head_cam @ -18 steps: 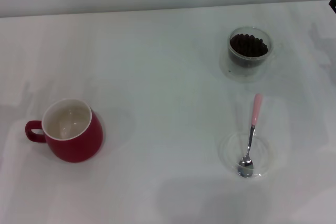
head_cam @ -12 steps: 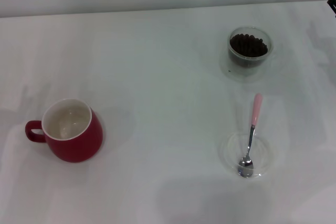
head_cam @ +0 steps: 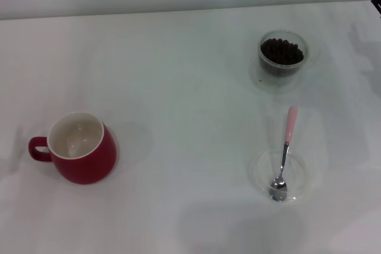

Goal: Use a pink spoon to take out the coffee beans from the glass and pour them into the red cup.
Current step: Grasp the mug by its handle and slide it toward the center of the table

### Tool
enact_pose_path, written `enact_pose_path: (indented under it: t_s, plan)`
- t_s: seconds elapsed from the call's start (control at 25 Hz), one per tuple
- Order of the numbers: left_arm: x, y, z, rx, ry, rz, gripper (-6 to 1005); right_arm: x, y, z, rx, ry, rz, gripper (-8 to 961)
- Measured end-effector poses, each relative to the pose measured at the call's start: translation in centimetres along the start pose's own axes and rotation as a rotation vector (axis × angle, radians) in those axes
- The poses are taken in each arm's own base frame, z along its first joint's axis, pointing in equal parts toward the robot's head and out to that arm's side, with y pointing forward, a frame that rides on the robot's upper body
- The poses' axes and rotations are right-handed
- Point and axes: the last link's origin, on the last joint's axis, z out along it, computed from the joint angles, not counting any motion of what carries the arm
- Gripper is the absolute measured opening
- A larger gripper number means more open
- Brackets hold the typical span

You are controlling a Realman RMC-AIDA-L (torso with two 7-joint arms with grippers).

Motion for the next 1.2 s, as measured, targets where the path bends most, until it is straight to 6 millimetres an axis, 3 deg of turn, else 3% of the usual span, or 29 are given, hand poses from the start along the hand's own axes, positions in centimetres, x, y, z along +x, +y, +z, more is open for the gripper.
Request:
enact_pose_path:
  t_s: [0.24,0.44,0.64,1.2]
  plan:
    - [-1.1,-0.9,-4.4,-0.023,-0.109,-0.039,820,-0.8,-0.1,0.4,0.004,-0.025,0.002,844]
    - [-1.7,-0.4,-5.9,-0.121,-0.192,0.005,820,-1.5,0.4,1.0,-0.010,-0.047,-0.001,844]
    - [-2.3,0.4,-5.5,-0.215,-0.247,0.032,818,-1.7,0.7,1.2,-0.018,-0.052,0.003,844]
    - [-3.5,0.1,-2.4,-0.228,-0.335,0.093,816,-1.4,0.4,0.9,-0.007,-0.044,0.010,845]
